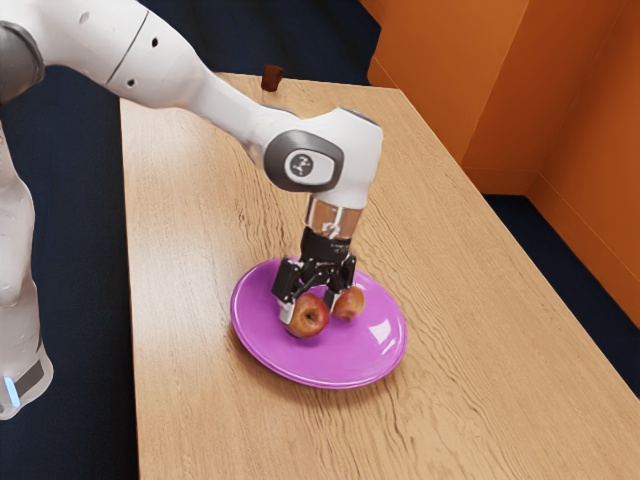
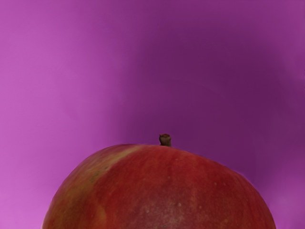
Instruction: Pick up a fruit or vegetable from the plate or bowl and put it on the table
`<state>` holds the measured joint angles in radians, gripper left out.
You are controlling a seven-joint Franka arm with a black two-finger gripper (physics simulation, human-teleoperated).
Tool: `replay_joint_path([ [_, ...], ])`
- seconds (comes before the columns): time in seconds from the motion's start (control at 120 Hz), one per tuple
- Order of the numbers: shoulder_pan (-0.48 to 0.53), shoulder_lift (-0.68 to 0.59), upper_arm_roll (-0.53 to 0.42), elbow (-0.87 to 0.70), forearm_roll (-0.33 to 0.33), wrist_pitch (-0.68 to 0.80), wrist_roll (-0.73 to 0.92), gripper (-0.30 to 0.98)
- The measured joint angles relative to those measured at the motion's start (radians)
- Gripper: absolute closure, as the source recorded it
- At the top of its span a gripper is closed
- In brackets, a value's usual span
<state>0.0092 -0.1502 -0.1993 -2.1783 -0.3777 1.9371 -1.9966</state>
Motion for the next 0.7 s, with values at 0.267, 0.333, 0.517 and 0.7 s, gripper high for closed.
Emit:
replay_joint_path([
  [0.267, 0.009, 0.047, 0.001, -0.002, -0.023, 0.024, 0.023, 0.00],
  [0.333, 0.011, 0.053, 0.001, -0.001, -0.026, 0.028, 0.029, 0.00],
  [0.517, 0.006, 0.054, 0.001, 0.000, -0.028, 0.037, 0.042, 0.25],
  [0.7, 0.002, -0.021, 0.001, -0.015, -0.029, 0.038, 0.051, 0.31],
])
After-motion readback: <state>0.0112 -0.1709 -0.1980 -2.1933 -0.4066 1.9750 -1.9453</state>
